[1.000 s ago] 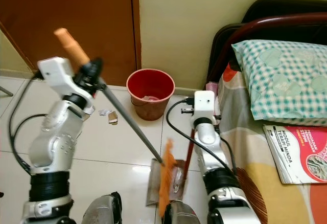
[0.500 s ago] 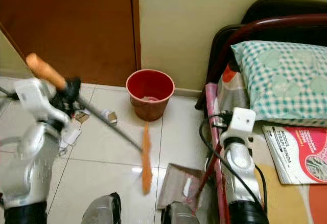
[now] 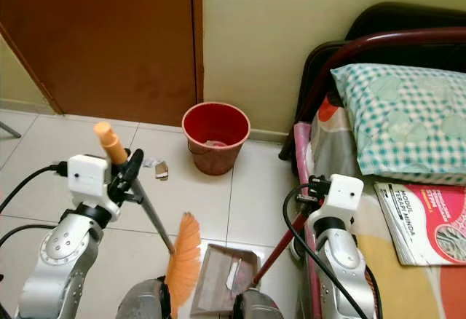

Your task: Sweep floor

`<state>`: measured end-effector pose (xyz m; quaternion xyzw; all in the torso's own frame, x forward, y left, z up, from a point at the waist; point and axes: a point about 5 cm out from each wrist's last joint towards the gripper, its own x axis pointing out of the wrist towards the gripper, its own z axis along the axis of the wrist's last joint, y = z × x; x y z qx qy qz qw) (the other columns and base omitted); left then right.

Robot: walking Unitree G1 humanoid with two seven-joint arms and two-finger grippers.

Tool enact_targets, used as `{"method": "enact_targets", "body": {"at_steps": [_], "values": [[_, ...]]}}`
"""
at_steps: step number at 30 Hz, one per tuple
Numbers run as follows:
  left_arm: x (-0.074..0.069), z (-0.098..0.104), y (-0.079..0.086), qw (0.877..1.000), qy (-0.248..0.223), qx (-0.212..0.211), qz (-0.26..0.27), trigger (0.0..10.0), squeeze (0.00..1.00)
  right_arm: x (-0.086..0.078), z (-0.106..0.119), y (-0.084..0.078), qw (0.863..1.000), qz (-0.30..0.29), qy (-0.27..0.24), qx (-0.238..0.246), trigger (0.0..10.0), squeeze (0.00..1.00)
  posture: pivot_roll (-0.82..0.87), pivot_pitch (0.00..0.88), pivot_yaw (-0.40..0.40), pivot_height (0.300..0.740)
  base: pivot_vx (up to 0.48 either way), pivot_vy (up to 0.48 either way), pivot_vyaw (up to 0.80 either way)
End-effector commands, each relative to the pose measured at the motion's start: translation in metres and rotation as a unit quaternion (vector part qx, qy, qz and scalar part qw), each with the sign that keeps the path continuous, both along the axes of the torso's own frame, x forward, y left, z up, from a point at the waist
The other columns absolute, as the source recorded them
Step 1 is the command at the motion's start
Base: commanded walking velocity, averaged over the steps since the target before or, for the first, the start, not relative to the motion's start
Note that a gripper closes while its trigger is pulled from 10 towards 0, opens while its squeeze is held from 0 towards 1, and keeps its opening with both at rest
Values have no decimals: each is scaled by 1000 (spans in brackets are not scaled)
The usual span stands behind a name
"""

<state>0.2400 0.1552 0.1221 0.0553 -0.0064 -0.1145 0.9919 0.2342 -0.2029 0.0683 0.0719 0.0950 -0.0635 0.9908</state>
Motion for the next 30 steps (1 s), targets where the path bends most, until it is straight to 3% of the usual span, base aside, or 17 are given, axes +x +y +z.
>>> {"method": "enact_targets", "body": {"at_steps": [1,7,11,20,30], "values": [[2,12,11,998,-35,43,26,10000,0,-6,2,-9,1000,-10,5,-8,10000,0,84,92,-55,740,0,0,0],[3,17,17,996,-53,46,51,10000,0,-7,6,-14,999,-38,-8,-9,10000,0,80,92,-51,740,0,0,0],[2,14,12,997,-49,45,40,10000,0,4,14,-12,998,-47,-32,-17,10000,0,73,91,-37,740,0,0,0],[0,8,7,998,-42,39,31,10000,0,12,19,-9,998,-50,-41,-6,10000,0,60,89,-40,740,0,345,-592],[1,9,7,997,-49,42,30,10000,0,21,23,-8,997,-48,-52,-8,10000,0,60,86,-41,740,0,416,0]]}}
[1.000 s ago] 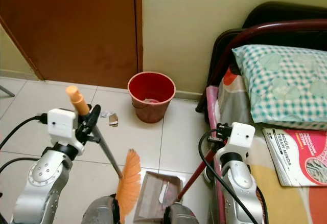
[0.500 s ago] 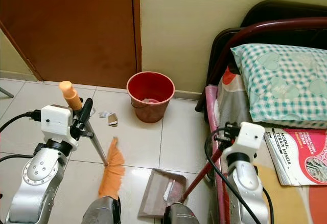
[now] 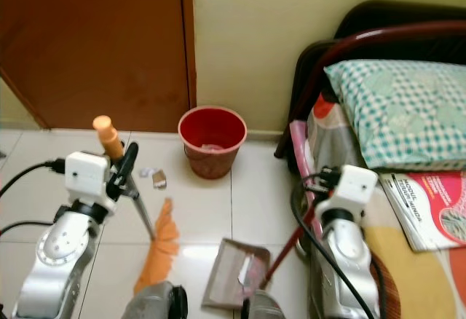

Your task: Sweep floor

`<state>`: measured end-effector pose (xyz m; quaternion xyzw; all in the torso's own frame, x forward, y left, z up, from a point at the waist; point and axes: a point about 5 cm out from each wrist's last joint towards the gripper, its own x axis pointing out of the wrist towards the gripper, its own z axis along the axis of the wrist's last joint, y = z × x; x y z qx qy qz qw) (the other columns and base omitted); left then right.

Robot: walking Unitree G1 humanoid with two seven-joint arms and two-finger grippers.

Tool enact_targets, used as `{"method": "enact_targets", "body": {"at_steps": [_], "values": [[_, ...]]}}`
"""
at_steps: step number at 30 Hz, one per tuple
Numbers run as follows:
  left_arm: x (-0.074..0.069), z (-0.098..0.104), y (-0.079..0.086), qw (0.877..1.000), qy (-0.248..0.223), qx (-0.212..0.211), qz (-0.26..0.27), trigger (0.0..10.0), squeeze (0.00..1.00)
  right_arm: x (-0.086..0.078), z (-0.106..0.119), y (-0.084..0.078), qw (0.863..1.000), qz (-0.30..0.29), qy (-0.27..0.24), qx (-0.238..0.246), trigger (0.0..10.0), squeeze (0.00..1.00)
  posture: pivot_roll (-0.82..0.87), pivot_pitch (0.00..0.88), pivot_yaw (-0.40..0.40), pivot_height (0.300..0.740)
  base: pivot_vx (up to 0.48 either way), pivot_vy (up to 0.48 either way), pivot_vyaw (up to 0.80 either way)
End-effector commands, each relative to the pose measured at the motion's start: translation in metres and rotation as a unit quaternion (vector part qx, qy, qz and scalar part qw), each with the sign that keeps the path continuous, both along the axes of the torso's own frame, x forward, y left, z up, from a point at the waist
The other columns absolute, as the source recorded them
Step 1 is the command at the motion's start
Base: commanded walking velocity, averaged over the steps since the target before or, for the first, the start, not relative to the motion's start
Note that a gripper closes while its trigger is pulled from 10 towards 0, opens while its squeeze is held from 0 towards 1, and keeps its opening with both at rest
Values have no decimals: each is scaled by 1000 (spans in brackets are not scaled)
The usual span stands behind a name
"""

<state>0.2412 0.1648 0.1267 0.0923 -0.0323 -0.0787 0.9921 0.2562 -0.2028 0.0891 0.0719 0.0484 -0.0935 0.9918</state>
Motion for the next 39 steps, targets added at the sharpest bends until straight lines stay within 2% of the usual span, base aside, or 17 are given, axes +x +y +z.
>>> {"method": "enact_targets", "body": {"at_steps": [1,13,25,39], "values": [[0,5,-3,1000,-18,10,-4,10000,0,0,2,-9,1000,-16,-10,-2,10000,0,60,86,-41,740,240,416,0],[2,4,-5,1000,-21,17,-9,10000,0,7,4,-9,1000,-18,-16,-2,10000,0,62,82,-36,740,187,377,0],[-5,-5,-4,1000,-14,19,-9,10000,0,7,3,-8,1000,0,-23,-11,10000,0,67,49,-39,740,23,0,0],[-4,-7,-8,1000,-15,12,-18,10000,0,10,2,-11,1000,-9,-24,-12,10000,0,65,43,-40,740,407,0,0]]}}
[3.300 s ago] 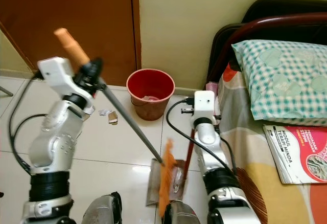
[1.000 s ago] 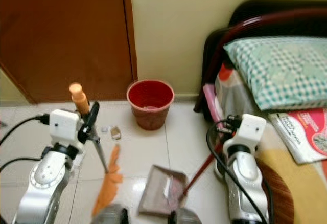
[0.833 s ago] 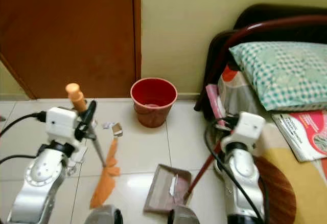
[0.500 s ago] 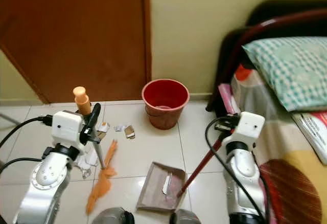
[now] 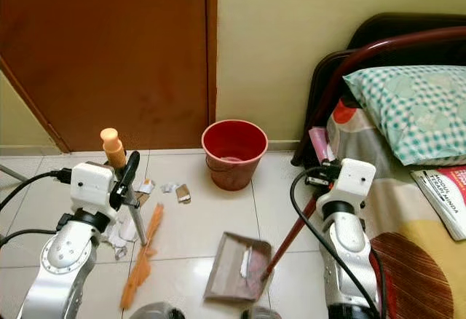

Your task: Sweep floor

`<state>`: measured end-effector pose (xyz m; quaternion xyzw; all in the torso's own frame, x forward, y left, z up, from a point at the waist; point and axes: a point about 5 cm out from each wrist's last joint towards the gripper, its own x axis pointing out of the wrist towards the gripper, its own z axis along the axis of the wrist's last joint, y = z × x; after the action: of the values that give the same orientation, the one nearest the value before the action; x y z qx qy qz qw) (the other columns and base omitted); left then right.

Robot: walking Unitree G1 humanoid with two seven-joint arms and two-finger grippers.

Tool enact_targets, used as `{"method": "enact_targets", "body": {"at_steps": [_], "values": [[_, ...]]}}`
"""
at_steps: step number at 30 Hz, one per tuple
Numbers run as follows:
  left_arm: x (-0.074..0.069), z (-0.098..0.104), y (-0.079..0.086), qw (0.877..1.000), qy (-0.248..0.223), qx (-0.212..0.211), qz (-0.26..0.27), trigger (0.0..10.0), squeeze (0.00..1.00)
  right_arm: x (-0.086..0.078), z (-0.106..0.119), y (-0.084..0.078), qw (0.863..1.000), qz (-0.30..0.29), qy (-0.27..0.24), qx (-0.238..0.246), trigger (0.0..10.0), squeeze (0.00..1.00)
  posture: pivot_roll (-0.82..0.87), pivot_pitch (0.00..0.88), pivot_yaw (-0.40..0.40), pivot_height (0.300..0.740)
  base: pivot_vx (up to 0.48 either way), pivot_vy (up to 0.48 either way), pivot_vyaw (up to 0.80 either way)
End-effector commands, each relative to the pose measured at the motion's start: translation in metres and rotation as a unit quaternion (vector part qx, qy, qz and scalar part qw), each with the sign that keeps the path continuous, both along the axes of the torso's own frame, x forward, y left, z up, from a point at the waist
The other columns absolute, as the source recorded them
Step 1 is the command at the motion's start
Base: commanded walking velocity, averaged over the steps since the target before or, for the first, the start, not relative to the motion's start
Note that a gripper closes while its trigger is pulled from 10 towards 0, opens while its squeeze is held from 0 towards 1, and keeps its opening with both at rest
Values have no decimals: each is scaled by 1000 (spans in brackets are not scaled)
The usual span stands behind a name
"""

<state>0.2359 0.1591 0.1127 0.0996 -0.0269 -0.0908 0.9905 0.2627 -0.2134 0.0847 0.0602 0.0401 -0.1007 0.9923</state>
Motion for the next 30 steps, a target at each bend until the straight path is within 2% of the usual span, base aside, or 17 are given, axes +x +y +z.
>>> {"method": "enact_targets", "body": {"at_steps": [1,18,30], "values": [[2,7,-3,1000,-21,2,-8,10000,0,4,7,-1,1000,-2,-17,0,10000,0,65,43,-40,740,461,0,0],[2,7,-12,1000,-22,-10,-16,10000,0,9,8,1,1000,4,-19,1,10000,0,62,57,-44,740,458,0,0],[3,6,-8,1000,-18,-6,-4,10000,0,15,10,5,1000,21,-21,-1,10000,0,62,74,-35,740,0,0,0]]}}
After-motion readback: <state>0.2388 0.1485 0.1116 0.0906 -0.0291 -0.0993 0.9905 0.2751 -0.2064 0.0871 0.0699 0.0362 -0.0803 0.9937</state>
